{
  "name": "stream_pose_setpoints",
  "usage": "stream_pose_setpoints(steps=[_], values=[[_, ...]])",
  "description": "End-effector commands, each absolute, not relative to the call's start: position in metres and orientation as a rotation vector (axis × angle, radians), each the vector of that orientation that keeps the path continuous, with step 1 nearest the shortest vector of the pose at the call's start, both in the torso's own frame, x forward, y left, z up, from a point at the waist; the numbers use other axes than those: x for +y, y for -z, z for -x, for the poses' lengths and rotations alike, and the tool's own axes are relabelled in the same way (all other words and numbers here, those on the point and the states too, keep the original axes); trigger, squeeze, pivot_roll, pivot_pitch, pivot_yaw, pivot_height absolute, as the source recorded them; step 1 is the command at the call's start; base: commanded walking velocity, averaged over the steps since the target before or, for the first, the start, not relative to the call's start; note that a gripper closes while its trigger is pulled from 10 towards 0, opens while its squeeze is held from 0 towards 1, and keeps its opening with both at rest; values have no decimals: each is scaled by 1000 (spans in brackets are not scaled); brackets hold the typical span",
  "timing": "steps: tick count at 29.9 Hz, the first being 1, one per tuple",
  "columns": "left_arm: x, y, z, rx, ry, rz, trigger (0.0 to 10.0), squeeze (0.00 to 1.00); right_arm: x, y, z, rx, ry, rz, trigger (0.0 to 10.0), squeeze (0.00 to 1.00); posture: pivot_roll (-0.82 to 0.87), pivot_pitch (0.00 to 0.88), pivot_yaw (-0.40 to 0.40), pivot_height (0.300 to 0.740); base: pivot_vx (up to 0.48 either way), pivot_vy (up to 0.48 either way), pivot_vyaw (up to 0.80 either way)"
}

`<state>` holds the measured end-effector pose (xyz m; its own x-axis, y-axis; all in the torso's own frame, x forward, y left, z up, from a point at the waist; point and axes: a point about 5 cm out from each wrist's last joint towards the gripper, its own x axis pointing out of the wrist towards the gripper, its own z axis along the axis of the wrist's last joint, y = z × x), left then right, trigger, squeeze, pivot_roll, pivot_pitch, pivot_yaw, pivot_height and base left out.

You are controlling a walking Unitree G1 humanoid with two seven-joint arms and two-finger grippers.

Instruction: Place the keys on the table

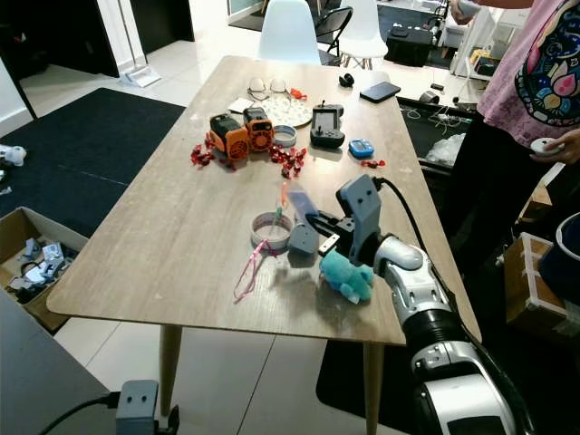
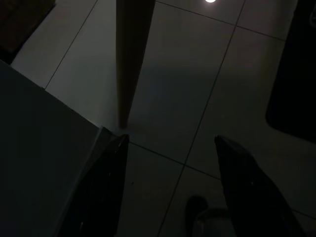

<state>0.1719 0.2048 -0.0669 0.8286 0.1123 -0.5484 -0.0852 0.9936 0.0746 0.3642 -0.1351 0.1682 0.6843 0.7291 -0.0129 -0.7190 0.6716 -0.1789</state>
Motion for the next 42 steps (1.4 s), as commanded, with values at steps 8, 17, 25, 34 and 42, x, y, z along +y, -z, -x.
stream_pose_setpoints(steps=[8,17,25,34,42], values=[[208,71,-165,612,-108,-50,10000,0,-117,-153,-350,3,-954,227,10000,0,54,72,-60,740,0,0,0],[208,71,-165,615,-109,-47,10000,0,-110,-146,-339,56,-1062,285,10000,0,54,71,-61,740,0,0,0],[207,71,-165,613,-107,-44,10000,0,-110,-144,-333,93,-1118,337,10000,0,51,73,-61,740,0,0,0],[207,71,-165,609,-106,-42,10000,0,-115,-144,-331,127,-1128,348,10000,86,51,72,-61,740,0,0,0],[207,70,-166,606,-103,-42,10000,0,-119,-151,-331,129,-1124,337,10000,1000,51,71,-61,740,0,0,0]])
